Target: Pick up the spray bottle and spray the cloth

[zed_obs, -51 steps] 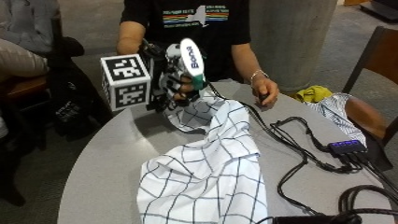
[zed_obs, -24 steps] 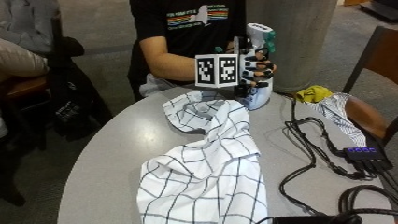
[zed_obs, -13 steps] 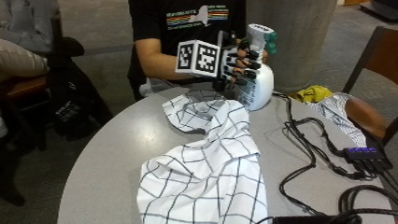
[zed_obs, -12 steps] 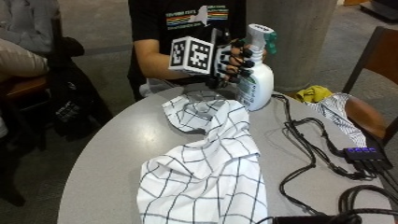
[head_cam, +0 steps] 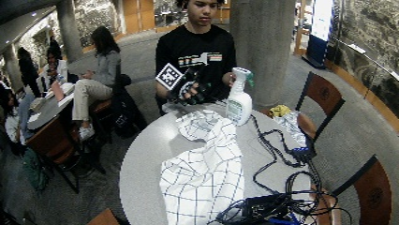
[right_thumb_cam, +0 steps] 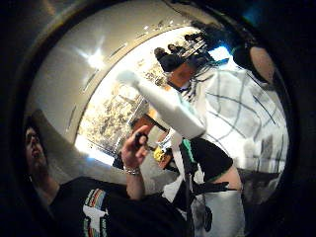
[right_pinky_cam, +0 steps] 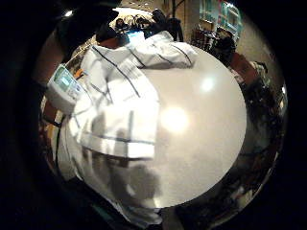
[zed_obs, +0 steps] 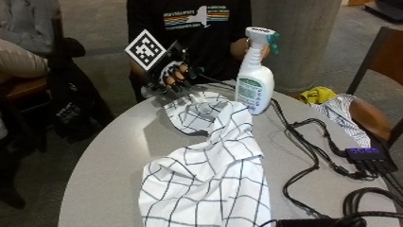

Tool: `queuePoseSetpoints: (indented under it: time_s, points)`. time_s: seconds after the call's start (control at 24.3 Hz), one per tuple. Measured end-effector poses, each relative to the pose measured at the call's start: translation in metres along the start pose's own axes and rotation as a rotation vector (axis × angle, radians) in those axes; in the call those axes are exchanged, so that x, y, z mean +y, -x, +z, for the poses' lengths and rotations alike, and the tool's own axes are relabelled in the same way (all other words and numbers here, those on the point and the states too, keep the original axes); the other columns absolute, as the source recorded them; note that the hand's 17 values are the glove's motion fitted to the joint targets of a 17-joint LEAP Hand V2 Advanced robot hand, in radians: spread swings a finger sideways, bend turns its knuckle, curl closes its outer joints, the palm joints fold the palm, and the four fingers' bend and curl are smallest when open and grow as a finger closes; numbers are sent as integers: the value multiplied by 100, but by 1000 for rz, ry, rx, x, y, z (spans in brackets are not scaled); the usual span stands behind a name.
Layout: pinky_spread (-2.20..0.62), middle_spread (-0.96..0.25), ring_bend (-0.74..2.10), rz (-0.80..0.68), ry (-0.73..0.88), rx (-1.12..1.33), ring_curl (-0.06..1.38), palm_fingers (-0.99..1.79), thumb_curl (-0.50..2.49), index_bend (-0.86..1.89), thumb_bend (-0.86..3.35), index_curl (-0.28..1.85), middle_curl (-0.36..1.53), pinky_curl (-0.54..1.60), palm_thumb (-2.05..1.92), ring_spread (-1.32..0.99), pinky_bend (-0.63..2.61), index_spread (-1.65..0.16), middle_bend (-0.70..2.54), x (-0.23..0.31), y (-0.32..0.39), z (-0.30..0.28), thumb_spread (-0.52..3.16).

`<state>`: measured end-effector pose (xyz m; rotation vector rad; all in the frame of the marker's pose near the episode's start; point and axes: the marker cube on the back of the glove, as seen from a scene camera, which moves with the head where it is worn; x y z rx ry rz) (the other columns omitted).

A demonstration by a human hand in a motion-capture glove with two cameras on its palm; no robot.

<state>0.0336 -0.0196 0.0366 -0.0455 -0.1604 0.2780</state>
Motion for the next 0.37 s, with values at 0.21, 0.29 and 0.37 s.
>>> queuePoseSetpoints:
  time_s: [0.21,0.29,0.37]
  points:
    - [21,-5,22,-25,8,84,38,67,48,21,-2,43,45,16,67,-1,11,-30,34,23,-35,13,102]
    - [21,-5,21,-26,19,88,37,68,48,23,-2,43,45,15,68,-1,10,-30,34,29,-42,17,103]
    - [21,-5,21,-18,27,87,37,69,47,24,-2,43,45,13,69,-2,10,-30,34,32,-45,19,104]
